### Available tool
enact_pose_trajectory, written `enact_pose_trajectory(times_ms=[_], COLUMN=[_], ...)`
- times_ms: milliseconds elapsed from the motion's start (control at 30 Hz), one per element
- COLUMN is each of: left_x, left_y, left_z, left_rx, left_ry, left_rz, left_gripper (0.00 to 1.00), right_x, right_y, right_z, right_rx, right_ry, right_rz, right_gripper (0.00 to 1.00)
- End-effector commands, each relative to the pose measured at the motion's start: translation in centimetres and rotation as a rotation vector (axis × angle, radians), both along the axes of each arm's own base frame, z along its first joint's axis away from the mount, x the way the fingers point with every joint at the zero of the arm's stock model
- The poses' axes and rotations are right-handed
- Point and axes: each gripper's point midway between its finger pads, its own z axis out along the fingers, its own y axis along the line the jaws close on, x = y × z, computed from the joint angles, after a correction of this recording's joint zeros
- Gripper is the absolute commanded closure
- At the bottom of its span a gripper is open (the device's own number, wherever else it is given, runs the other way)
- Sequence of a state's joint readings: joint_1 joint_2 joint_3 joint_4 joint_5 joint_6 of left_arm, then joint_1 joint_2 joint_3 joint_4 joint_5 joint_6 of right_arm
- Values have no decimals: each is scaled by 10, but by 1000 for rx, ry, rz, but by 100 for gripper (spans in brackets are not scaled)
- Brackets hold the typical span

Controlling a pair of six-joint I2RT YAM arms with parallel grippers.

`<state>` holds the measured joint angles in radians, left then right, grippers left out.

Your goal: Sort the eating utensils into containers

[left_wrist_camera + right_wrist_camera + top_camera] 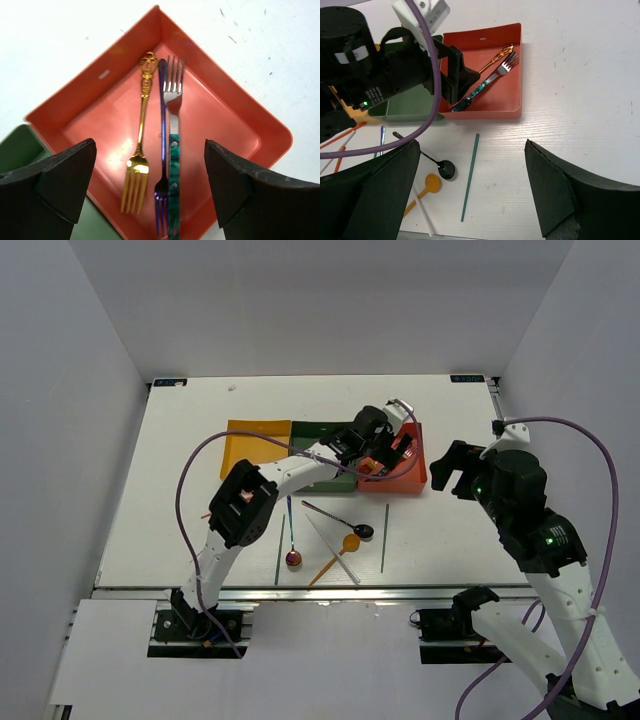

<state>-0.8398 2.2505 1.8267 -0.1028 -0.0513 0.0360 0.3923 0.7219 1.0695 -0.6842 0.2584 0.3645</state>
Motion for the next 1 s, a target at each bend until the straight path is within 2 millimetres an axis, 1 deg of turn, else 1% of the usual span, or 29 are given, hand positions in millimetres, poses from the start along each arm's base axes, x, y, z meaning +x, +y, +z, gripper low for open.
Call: enact_pose_trajectory(times_ms=[0,33,67,100,133,167,200,233,267,300,333,367,400,433,467,500,533,567,600,633,667,700,733,767,800,833,867,933,967], left_x=[3,2,1,2,10,11,8,8,5,-7,-14,-24,-34,-57,-72,-95,-104,-115,-130,-146,-155,-164,-175,-180,-185,-188,-192,-194,-193], left_y=[12,16,26,35,58,73,93,128,149,175,211,231,251,293,317,345,369,384,401,416,423,428,436,444,448,452,456,453,453], left_z=[103,113,142,155,167,179,204,205,212,234,223,211,204,216,182,193,184,174,142,150,144,128,134,132,117,113,115,122,121], left_rx=[-164,-186,-219,-242,-225,-227,-270,-224,-231,-310,-239,-207,-203,-185,-110,-153,-145,-146,-76,-124,-108,-74,-118,-118,-106,-119,-154,-179,-176], left_ry=[-125,-125,-155,-154,-175,-182,-185,-185,-178,-159,-126,-95,-70,-91,-65,-87,-87,-81,-56,-81,-85,-78,-101,-124,-129,-141,-156,-149,-153], left_rz=[61,91,126,181,309,380,461,603,684,767,854,900,955,1034,1084,1116,1165,1187,1204,1216,1204,1192,1185,1197,1202,1208,1212,1197,1198], left_gripper=[2,2,2,2,2,2,2,2,2,2,2,2,2,2,2,2,2,2,2,2,2,2,2,2,2,2,2,2,2], right_x=[8,9,11,11,13,17,20,23,30,31,33,34,34,34,32,30,32,32,30,32,32,32,33,34,34,34,35,35,36], right_y=[3,5,8,15,19,24,26,29,33,38,42,45,48,56,55,61,64,64,67,71,72,77,80,81,84,83,84,89,91], right_z=[7,4,5,4,-4,-12,-21,-37,-58,-72,-84,-112,-123,-130,-148,-155,-158,-169,-175,-184,-190,-193,-201,-205,-207,-216,-217,-223,-224], right_rx=[4,6,15,27,31,32,46,39,22,20,33,12,8,23,5,4,8,-1,-7,-19,-28,-37,-49,-57,-66,-85,-85,-88,-94], right_ry=[-31,-26,-40,-42,-27,-3,28,72,142,189,229,300,324,332,368,375,368,392,407,427,440,451,472,480,485,507,509,520,519], right_rz=[10,15,27,63,77,89,81,79,80,94,88,78,74,74,51,59,55,37,42,45,43,51,53,48,47,34,27,28,27], right_gripper=[11,11,11,11,11,11,11,11,11,11,11,11,11,12,13,15,17,19,22,23,24,25,26,29,30,31,35,38,42])
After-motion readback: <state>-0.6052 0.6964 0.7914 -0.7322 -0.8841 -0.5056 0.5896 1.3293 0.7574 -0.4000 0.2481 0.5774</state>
